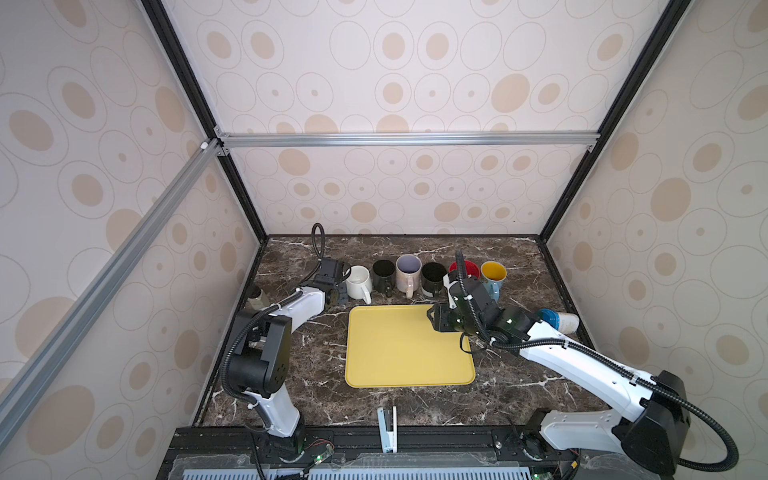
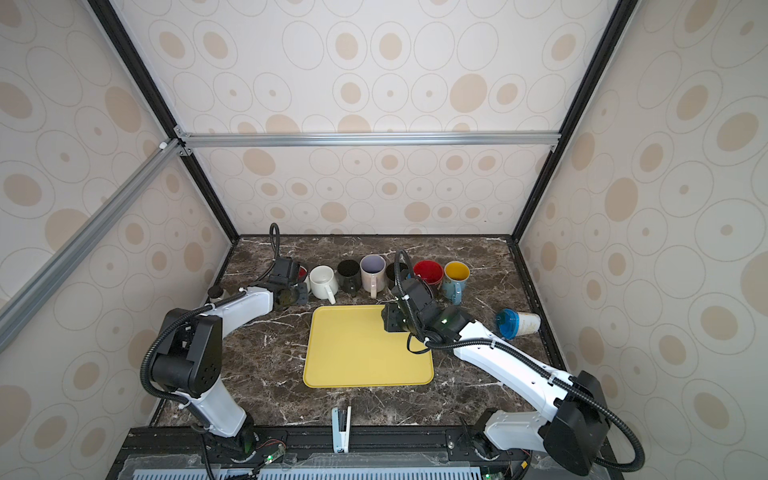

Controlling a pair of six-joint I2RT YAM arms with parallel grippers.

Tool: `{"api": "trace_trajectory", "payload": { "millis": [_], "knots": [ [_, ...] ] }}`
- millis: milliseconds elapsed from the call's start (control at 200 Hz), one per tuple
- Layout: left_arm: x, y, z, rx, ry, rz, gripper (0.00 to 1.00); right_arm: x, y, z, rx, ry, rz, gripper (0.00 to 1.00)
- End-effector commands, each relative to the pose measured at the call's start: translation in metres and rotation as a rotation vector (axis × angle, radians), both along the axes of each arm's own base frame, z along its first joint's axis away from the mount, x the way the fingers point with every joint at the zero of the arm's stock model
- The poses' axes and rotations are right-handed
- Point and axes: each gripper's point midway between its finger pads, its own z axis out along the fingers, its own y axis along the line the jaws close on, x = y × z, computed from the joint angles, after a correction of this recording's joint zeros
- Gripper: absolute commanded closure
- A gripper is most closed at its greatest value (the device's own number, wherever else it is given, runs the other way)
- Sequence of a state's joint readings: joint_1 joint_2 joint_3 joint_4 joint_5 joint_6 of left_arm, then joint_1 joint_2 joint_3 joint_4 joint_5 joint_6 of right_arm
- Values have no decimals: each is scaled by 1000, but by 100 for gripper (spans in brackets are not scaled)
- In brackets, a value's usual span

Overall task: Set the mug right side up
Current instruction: 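Lower the red-lined white mug upright beside the white mug with the left gripper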

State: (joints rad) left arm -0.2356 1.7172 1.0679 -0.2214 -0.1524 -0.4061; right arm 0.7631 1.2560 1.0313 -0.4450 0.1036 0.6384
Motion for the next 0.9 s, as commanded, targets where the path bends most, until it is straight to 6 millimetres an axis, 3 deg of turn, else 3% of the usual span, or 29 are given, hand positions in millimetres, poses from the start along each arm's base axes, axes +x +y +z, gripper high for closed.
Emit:
{"api": "trace_trajectory", "payload": {
  "millis": [0, 495, 895],
  "knots": [
    [17, -5, 13, -16, -73, -19, 100, -1, -2, -1, -4, 8, -1, 53],
    [14, -4, 2, -15, -48, -18, 100, 0, -3, -6, -8, 17, -2, 54],
    [12, -3, 4, -18, -54, -17, 98, 0, -5, -11, -14, 27, -7, 54]
  ]
}}
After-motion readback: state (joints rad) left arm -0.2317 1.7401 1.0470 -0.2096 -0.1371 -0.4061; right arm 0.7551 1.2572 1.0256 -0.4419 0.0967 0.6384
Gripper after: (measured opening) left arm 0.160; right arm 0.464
